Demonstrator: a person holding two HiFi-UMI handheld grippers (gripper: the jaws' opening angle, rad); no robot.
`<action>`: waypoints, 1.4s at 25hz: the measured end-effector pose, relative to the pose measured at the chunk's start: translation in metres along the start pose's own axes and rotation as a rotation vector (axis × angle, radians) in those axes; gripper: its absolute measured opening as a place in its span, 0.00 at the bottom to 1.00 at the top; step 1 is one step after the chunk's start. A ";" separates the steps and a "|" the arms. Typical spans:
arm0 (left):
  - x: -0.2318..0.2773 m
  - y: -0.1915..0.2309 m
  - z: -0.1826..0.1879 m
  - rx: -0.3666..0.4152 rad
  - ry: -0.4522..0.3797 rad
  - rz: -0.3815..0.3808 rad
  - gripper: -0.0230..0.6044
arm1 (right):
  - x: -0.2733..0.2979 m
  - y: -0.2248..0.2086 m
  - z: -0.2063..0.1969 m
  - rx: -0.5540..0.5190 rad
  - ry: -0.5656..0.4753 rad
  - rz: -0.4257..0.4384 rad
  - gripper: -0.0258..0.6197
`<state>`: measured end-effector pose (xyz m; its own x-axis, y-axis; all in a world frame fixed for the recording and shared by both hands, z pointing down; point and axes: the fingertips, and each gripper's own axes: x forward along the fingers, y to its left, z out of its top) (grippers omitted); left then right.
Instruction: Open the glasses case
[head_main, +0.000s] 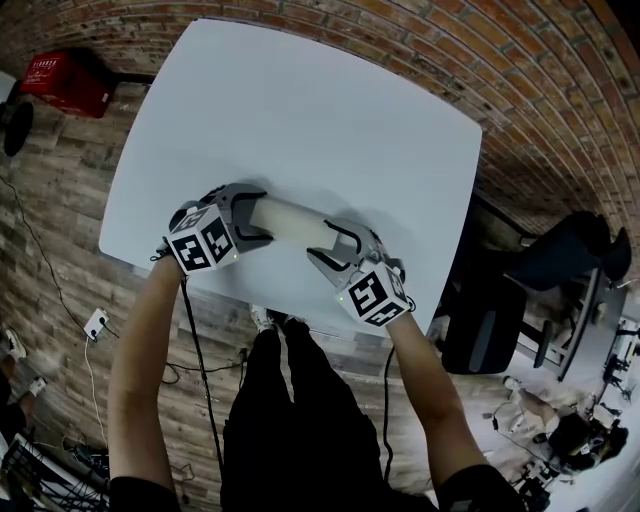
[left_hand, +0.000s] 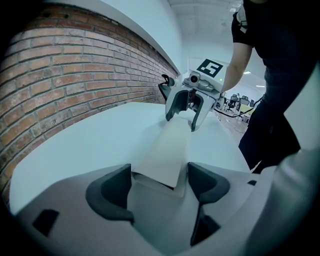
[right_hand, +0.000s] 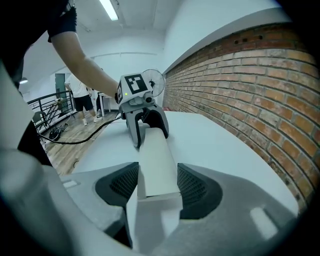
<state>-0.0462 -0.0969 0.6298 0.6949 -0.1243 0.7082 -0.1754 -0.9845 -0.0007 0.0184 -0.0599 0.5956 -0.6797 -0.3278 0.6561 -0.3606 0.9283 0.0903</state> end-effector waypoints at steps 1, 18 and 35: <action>0.000 0.000 0.000 0.001 0.000 0.000 0.59 | 0.000 -0.001 0.000 0.006 -0.004 -0.003 0.42; -0.001 0.000 -0.001 -0.001 0.001 -0.001 0.59 | -0.005 -0.009 0.002 0.032 -0.040 -0.051 0.40; -0.005 0.005 0.005 -0.086 -0.067 -0.018 0.59 | -0.006 -0.013 0.000 0.077 -0.044 -0.038 0.40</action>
<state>-0.0469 -0.1020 0.6227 0.7431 -0.1171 0.6589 -0.2194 -0.9728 0.0746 0.0278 -0.0699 0.5907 -0.6913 -0.3712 0.6200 -0.4334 0.8995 0.0554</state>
